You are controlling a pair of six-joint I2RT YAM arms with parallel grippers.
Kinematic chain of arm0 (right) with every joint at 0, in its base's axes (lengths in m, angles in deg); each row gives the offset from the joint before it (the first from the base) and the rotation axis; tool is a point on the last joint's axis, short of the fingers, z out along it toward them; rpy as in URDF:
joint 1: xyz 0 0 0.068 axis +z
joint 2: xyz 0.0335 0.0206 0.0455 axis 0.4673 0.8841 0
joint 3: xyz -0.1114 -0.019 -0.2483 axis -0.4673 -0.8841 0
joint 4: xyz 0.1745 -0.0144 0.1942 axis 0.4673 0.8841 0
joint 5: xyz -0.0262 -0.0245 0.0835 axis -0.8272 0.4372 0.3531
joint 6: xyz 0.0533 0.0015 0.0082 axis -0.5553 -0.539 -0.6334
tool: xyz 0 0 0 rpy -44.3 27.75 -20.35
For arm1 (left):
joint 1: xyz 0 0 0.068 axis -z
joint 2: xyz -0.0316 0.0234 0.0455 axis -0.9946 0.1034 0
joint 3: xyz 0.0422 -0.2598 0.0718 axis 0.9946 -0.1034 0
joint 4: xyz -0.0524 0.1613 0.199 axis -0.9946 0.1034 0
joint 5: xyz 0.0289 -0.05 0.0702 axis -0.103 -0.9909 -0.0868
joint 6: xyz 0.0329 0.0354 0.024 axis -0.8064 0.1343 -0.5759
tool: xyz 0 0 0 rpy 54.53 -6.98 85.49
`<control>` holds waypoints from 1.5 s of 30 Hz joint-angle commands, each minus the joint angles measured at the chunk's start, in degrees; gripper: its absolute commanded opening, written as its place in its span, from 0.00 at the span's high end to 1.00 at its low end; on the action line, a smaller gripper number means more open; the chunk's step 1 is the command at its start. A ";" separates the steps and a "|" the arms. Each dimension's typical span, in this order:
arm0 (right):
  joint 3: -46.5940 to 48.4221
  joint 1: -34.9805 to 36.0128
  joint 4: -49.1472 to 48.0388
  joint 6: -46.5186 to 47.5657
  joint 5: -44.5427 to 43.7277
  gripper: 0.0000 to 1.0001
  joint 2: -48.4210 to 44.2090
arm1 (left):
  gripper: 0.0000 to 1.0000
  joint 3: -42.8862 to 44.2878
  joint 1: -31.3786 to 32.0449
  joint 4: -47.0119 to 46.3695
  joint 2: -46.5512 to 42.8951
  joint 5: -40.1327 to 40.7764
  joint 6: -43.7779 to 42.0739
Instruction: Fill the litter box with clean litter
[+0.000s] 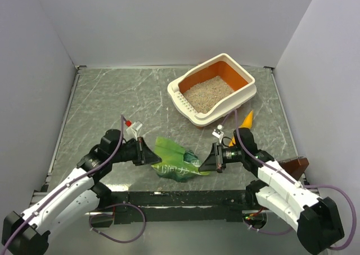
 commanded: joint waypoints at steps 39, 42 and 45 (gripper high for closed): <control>31.24 31.82 16.12 49.28 -36.81 0.42 13.42 | 0.99 6.06 2.66 17.74 4.88 23.43 -0.36; 30.01 32.00 14.54 50.25 -36.02 0.42 14.30 | 0.99 6.05 2.66 17.74 4.79 23.25 -0.45; 29.04 32.52 12.96 50.34 -35.84 0.42 15.96 | 0.99 6.23 2.58 17.83 5.05 23.08 -0.62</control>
